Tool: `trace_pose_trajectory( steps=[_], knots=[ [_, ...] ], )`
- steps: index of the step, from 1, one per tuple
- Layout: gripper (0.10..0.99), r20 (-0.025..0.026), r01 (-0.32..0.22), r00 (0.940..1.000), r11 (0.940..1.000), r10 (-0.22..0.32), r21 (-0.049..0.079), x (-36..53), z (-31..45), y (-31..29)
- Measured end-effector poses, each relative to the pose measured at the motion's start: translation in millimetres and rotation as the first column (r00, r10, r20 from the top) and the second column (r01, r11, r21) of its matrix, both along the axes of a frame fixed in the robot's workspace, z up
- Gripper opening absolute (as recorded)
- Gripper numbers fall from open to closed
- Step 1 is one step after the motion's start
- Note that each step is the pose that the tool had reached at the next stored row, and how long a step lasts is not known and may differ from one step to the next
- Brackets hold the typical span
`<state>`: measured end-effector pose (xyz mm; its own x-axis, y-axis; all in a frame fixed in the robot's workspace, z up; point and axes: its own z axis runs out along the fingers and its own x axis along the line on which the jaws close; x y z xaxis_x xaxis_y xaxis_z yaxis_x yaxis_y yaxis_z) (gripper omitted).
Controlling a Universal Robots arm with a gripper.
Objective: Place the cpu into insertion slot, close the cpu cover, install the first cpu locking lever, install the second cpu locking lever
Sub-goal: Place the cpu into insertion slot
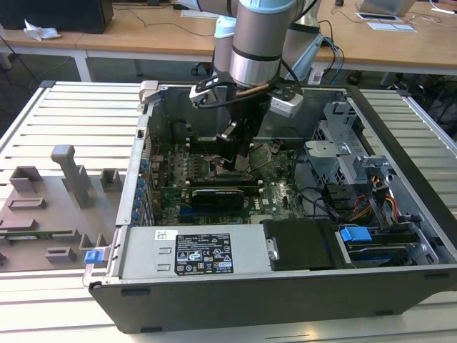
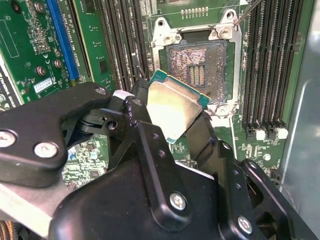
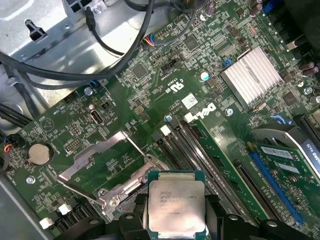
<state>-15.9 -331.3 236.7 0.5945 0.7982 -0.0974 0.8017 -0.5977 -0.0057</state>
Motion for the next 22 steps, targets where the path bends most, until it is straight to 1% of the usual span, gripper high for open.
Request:
trace_pose_trajectory(
  steps=[2, 4, 6, 8, 9, 11, 12, 14, 15, 17, 19, 20, 21, 22],
  knots=[
    [0.541, 0.0000, -0.022, 0.9998, 0.9998, 0.022, 0.000, 1.0, 0.0, 2.1],
    [0.541, 0.0000, -0.030, 0.9995, 0.9995, 0.030, 0.000, 1.3, 0.0, 4.7],
    [0.541, 0.0001, -0.035, 0.9994, 0.9994, 0.035, 0.000, 1.3, 0.0, 8.7],
    [0.541, 0.0001, -0.041, 0.9992, 0.9992, 0.041, 0.001, 1.2, 0.0, 14.1],
    [0.541, 0.0001, -0.044, 0.9990, 0.9990, 0.044, 0.002, 1.2, 0.0, 14.9],
    [0.541, 0.0009, -0.067, 0.9977, 0.9976, 0.067, 0.014, 1.1, -0.2, 15.4],
    [0.541, 0.0009, -0.084, 0.9964, 0.9963, 0.084, 0.016, 1.2, -0.3, 15.4],
    [0.541, 0.0009, -0.166, 0.9860, 0.9859, 0.167, 0.016, 1.2, -0.2, 15.4],
    [0.541, 0.0009, -0.201, 0.9795, 0.9794, 0.201, 0.016, 1.2, -0.2, 15.4],
    [0.541, 0.0009, -0.238, 0.9711, 0.9710, 0.238, 0.016, 1.2, -0.2, 15.4],
    [0.541, 0.0009, -0.304, 0.9527, 0.9525, 0.304, 0.016, 1.2, -0.2, 15.4],
    [0.541, 0.0009, -0.322, 0.9468, 0.9467, 0.322, 0.016, 1.2, -0.2, 15.4],
    [0.541, 0.0010, -0.343, 0.9392, 0.9391, 0.343, 0.016, 1.2, -0.2, 15.4],
    [0.541, 0.0011, -0.367, 0.9303, 0.9302, 0.367, 0.016, 1.2, -0.3, 15.4]
  ],
)
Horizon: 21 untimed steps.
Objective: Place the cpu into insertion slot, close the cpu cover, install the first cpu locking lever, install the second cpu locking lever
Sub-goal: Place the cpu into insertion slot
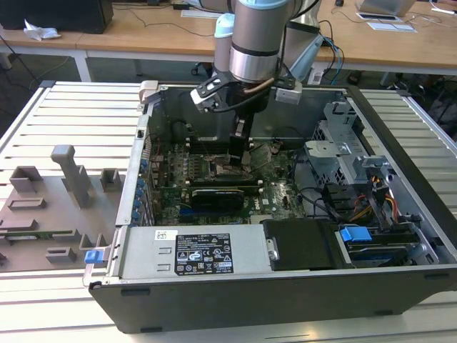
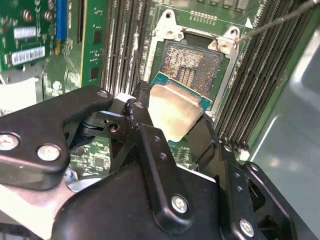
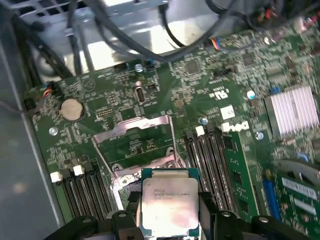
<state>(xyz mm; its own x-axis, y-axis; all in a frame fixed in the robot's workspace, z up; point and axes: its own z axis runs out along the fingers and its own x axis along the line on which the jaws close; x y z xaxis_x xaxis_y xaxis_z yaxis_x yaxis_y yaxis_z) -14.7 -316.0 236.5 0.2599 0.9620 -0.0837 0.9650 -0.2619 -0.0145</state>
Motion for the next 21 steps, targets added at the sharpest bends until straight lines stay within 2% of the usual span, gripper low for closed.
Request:
trace_pose_trajectory(
  steps=[2, 6, 12, 14, 18, 21],
  knots=[
    [0.541, 0.0000, -0.056, 0.9984, 0.9984, 0.056, 0.001, 0.0, 0.0, 0.0],
    [0.541, 0.0002, -0.108, 0.9941, 0.9941, 0.108, 0.002, 0.0, -0.1, 0.0],
    [0.541, 0.0003, -0.181, 0.9836, 0.9835, 0.181, 0.003, 0.0, 0.0, 0.0],
    [0.541, 0.0005, -0.218, 0.9761, 0.9760, 0.218, 0.004, 0.0, 0.0, 0.0],
    [0.541, 0.0007, -0.258, 0.9661, 0.9661, 0.258, 0.005, 0.0, 0.0, 0.0],
    [0.541, 0.0009, -0.294, 0.9558, 0.9558, 0.294, 0.006, 0.0, 0.0, 0.0]
  ],
)
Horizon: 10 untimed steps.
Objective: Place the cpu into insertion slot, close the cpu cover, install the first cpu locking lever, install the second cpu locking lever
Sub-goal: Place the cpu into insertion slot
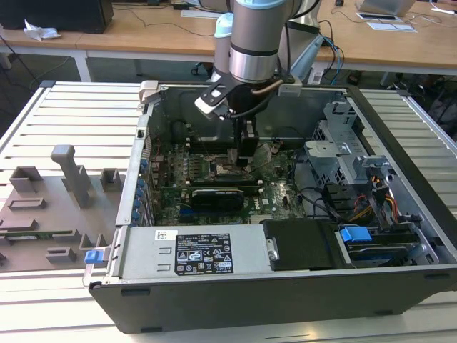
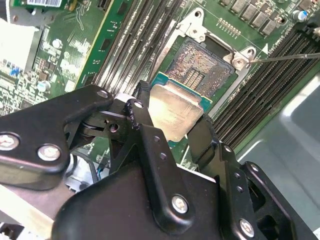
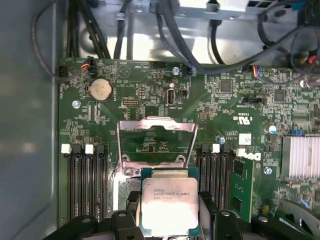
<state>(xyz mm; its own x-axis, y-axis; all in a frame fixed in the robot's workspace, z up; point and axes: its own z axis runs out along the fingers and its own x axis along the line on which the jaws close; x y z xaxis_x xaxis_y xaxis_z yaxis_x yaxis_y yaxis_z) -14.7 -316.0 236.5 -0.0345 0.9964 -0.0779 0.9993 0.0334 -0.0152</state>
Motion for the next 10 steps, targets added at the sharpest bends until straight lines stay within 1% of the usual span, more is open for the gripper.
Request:
trace_pose_trajectory(
  steps=[4, 8, 10],
  knots=[
    [0.541, 0.0001, -0.052, 0.9987, 0.9987, 0.052, 0.001, 0.0, 0.0, 0.0],
    [0.541, 0.0002, -0.055, 0.9985, 0.9985, 0.055, 0.002, 0.0, 0.0, 0.0],
    [0.541, 0.0006, -0.055, 0.9985, 0.9984, 0.055, 0.008, -0.9, 0.0, 0.0]
  ],
)
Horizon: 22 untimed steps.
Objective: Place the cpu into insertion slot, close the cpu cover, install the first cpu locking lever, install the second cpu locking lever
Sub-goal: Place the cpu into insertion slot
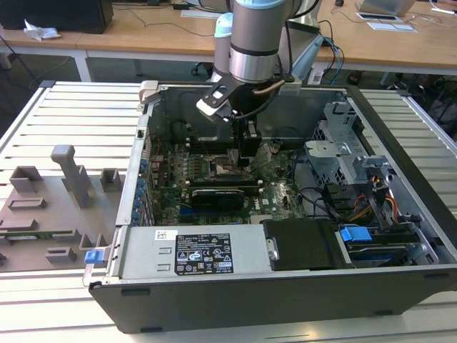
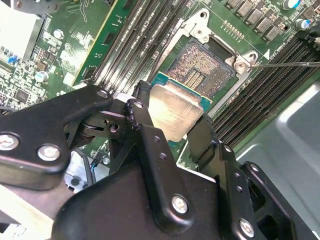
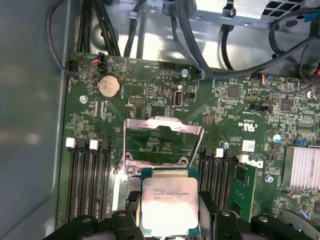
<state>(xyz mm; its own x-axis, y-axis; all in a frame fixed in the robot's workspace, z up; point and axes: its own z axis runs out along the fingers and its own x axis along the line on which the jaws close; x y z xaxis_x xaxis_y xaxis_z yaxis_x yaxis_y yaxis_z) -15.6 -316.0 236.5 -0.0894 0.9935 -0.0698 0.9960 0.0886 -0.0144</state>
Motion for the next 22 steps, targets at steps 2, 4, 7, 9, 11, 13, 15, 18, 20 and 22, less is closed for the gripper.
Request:
trace_pose_trajectory(
  steps=[2, 4, 7, 9, 11, 13, 15, 18, 20, 22],
  knots=[
    [0.541, 0.0000, 0.001, 1.0000, 1.0000, -0.001, 0.002, -6.6, -0.3, 0.0],
    [0.541, -0.0001, 0.004, 1.0000, 1.0000, -0.004, 0.002, -10.8, -1.6, 0.3],
    [0.541, 0.0000, 0.019, 0.9998, 0.9998, -0.019, 0.002, -13.9, -3.6, 0.6],
    [0.541, -0.0001, 0.039, 0.9992, 0.9992, -0.039, 0.002, -14.8, -5.2, 0.6],
    [0.541, -0.0002, 0.059, 0.9983, 0.9983, -0.059, 0.003, -15.2, -6.7, 0.6],
    [0.541, -0.0004, 0.069, 0.9976, 0.9976, -0.069, 0.007, -16.3, -7.5, 0.7],
    [0.541, -0.0009, 0.077, 0.9971, 0.9969, -0.077, 0.015, -18.1, -8.9, 0.8],
    [0.541, -0.0013, 0.079, 0.9969, 0.9967, -0.079, 0.019, -18.3, -12.1, 1.7],
    [0.541, -0.0014, 0.079, 0.9969, 0.9967, -0.079, 0.021, -18.5, -16.2, 2.8],
    [0.541, -0.0015, 0.079, 0.9969, 0.9967, -0.079, 0.021, -18.6, -18.9, 3.5]
  ],
)
